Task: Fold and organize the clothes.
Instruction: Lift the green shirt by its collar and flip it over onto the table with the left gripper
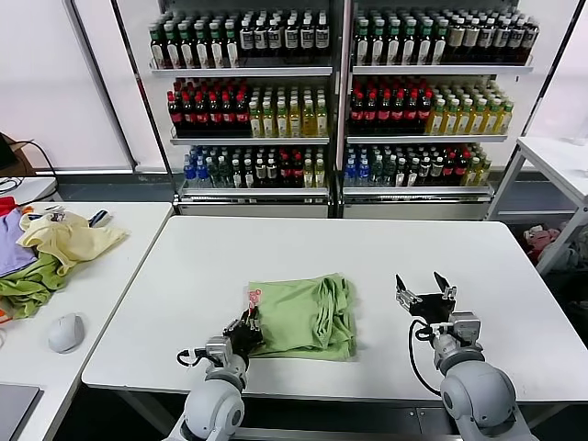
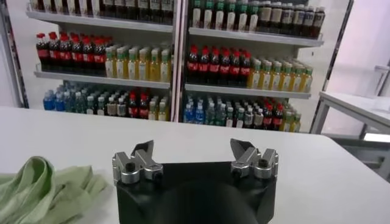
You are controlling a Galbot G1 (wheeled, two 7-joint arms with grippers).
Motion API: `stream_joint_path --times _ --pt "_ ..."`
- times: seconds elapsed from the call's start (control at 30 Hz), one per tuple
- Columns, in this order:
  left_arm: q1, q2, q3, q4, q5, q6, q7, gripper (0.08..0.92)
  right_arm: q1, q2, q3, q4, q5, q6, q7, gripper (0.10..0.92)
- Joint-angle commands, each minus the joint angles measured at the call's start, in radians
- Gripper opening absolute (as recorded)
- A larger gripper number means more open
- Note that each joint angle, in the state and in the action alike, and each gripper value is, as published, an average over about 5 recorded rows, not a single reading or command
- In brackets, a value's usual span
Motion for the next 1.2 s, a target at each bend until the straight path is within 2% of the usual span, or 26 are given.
stream_joint_path --times 0.03,0.27,0.5,0.6,0.7,0.8,0.93,1.07,1.2 --pt "0.013 0.001 -0.084 -0.049 -0.216 -0.030 0.022 0.122 0.010 -0.002 -0.008 -0.002 0.006 0.000 0.001 0.823" --pt "0.024 0.072 -0.340 -0.178 -0.488 -0.010 0.039 0.108 0.026 -0.003 -0.023 -0.001 0.015 -0.004 0.003 0.823" --pt "0.034 0.272 -0.659 -0.244 -0.787 0.061 0.039 0.108 0.031 -0.004 -0.021 -0.003 0.023 0.003 0.000 0.823" --pt "0.020 0.350 -0.725 -0.247 -0.859 0.082 0.033 0.108 0.033 0.003 -0.021 -0.004 0.023 0.007 0.000 0.823" --pt "-0.006 0.388 -0.734 -0.267 -0.902 0.094 0.023 0.108 0.032 0.010 -0.019 0.000 0.022 0.010 -0.001 0.823" --pt "-0.032 0.374 -0.666 -0.311 -0.890 0.093 0.012 0.108 0.027 0.015 -0.014 0.007 0.021 0.013 -0.001 0.823" --pt "-0.059 0.285 -0.465 -0.335 -0.761 0.084 0.014 0.108 0.019 0.019 0.000 0.017 0.019 0.016 -0.002 0.823" --pt "-0.117 0.160 -0.210 -0.259 -0.571 0.072 0.028 0.108 0.010 0.024 0.018 0.028 0.017 0.017 -0.002 0.823" --pt "-0.212 0.039 0.020 -0.125 -0.366 0.065 0.044 0.108 0.004 0.028 0.029 0.038 0.010 0.020 -0.003 0.823"
